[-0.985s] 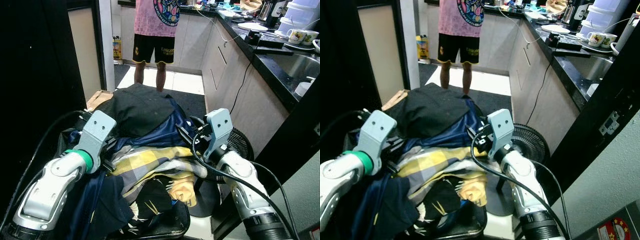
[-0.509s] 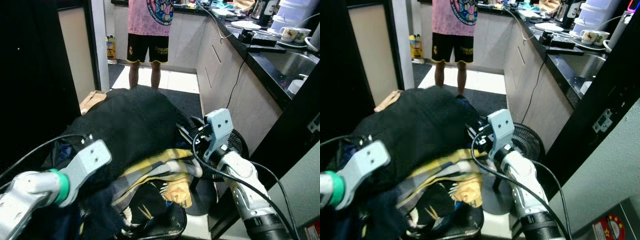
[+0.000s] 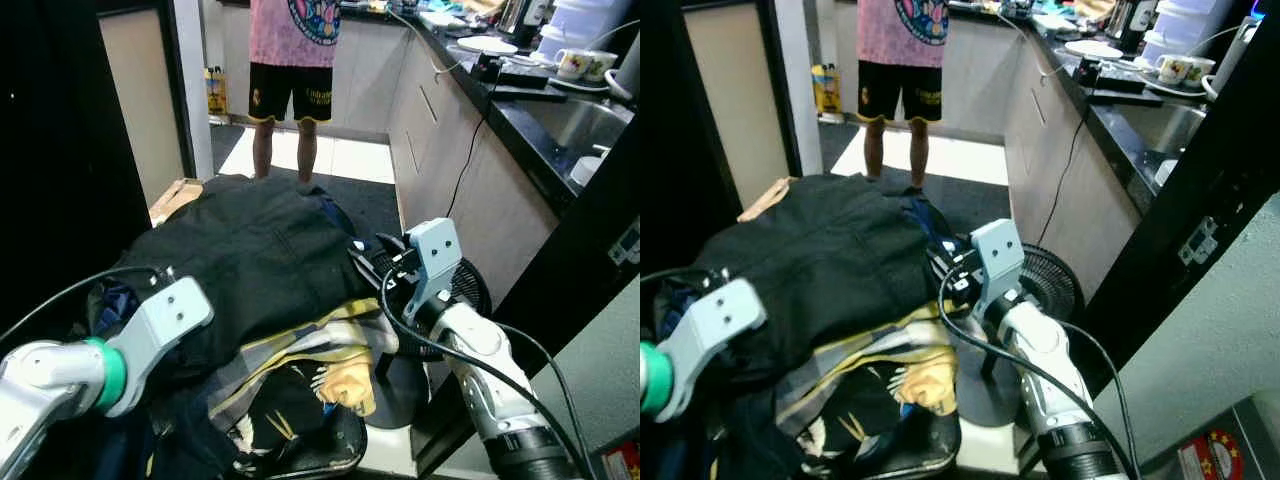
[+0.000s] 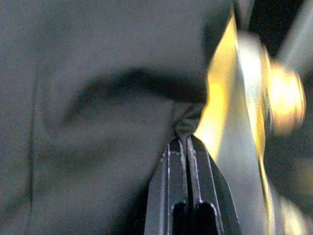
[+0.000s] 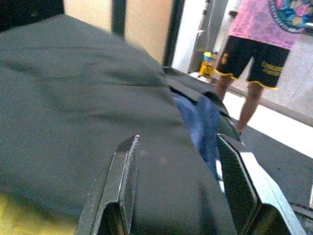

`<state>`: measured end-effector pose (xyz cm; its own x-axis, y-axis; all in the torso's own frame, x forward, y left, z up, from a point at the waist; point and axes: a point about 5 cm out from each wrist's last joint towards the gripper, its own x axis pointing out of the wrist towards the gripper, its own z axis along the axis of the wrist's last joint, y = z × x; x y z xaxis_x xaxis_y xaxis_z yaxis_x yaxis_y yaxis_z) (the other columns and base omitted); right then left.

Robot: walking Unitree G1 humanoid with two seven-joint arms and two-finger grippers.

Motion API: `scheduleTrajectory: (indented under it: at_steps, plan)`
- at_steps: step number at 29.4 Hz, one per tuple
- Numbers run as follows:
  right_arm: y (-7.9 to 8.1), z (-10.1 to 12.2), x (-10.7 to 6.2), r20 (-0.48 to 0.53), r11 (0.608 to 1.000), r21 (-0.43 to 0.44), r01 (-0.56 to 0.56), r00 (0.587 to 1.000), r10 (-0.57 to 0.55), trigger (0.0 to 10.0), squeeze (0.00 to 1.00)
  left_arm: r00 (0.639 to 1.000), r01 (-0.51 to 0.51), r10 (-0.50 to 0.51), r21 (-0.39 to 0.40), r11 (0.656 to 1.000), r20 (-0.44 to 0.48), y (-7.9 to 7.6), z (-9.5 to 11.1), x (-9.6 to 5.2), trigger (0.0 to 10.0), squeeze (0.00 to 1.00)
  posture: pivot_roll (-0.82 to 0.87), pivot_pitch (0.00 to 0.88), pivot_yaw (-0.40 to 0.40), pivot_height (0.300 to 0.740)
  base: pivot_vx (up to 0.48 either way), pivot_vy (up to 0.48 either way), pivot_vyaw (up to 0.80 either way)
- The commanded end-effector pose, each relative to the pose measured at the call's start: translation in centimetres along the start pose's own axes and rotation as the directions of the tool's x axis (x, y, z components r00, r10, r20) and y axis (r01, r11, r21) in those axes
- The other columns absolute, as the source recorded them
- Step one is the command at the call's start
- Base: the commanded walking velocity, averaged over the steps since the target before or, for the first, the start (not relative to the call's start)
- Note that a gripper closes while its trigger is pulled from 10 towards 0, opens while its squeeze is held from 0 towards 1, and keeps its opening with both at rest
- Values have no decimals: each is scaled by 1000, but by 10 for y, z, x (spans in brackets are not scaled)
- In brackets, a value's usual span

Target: Clothes washing

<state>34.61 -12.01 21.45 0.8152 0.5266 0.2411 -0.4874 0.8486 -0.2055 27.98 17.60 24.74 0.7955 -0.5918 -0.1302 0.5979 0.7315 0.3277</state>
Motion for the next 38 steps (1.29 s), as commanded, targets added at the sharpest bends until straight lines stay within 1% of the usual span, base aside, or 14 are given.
scheduleTrajectory:
  at_steps: [1, 2, 7, 14, 18, 22, 24, 28, 30, 33, 34, 35, 37, 38]
  plan:
    - [-2, -2, -2, -8, 1000, 7, 10, 1000, -10, 10000, 0, 994, -63, 60, 25, 998, 94, 8, 14, -3, 0, 0, 4, 73, -54, 740, 0, 0, 0]
    - [-3, -2, -3, -6, 1000, 7, 12, 1000, -12, 10000, 0, 929, -50, 80, -90, 995, 361, 8, 50, 0, 0, 0, 2, 73, -54, 740, 0, 0, 0]
    - [-3, -1, -3, -4, 1000, 5, 13, 1000, -13, 10000, 0, 796, 8, 110, -193, 981, 595, 11, 86, -7, 0, 0, -2, 66, -55, 740, 0, 0, 0]
    - [-4, -1, -2, -1, 1000, 0, 12, 1000, -12, 10000, 0, 680, -254, 377, -280, 926, 629, 49, 99, -14, 0, 0, -3, 60, -57, 740, 0, 0, 0]
    - [-5, 1, -1, 3, 1000, -4, 13, 1000, -13, 10000, 0, 448, -354, 536, -409, 841, 715, 73, 118, -36, 0, 0, -6, 53, -57, 740, 0, 0, 0]
    - [-5, 1, -1, 4, 1000, -4, 13, 1000, -13, 10000, 0, 360, -338, 563, -458, 822, 744, 77, 126, -45, 0, 0, -6, 50, -57, 740, 0, 0, 0]
    - [-5, 1, -1, 5, 1000, -5, 15, 1000, -15, 10000, 0, 215, -291, 605, -541, 789, 767, 83, 137, -62, 0, 0, -6, 47, -57, 740, 0, 0, 0]
    - [-5, 1, -1, 6, 1000, -4, 15, 1000, -15, 10000, 0, 147, -237, 621, -582, 778, 770, 88, 142, -71, 0, 0, -3, 47, -59, 740, 0, 0, 0]
    - [-5, 1, -1, 6, 1000, -3, 14, 1000, -14, 10000, 0, 170, -226, 606, -568, 791, 777, 87, 142, -70, 0, 0, -1, 51, -60, 740, 0, 0, 0]
    - [-4, 0, 0, 5, 1000, -1, 12, 1000, -12, 10000, 0, 410, -277, 516, -437, 856, 752, 76, 131, -41, 0, 0, 0, 55, -61, 740, 0, 0, 0]
    - [-4, 0, 0, 5, 1000, -1, 12, 1000, -12, 10000, 0, 410, -277, 516, -437, 856, 752, 76, 131, -41, 0, 0, 0, 55, -61, 740, 0, 0, 0]
    - [-4, 0, 0, 5, 1000, -1, 10, 1000, -10, 10000, 0, 547, -272, 459, -369, 888, 700, 69, 122, -25, 0, 0, 0, 56, -62, 740, 0, 0, 0]
    - [-4, 0, 0, 5, 1000, -1, 10, 1000, -10, 10000, 0, 547, -272, 459, -369, 888, 700, 69, 122, -25, 0, 0, 0, 56, -62, 740, 0, 0, 0]
    - [-4, 0, 0, 4, 1000, 0, 8, 1000, -8, 10000, 0, 683, -275, 367, -243, 930, 631, 57, 109, -9, 0, 0, 2, 58, -63, 740, 0, 0, 0]
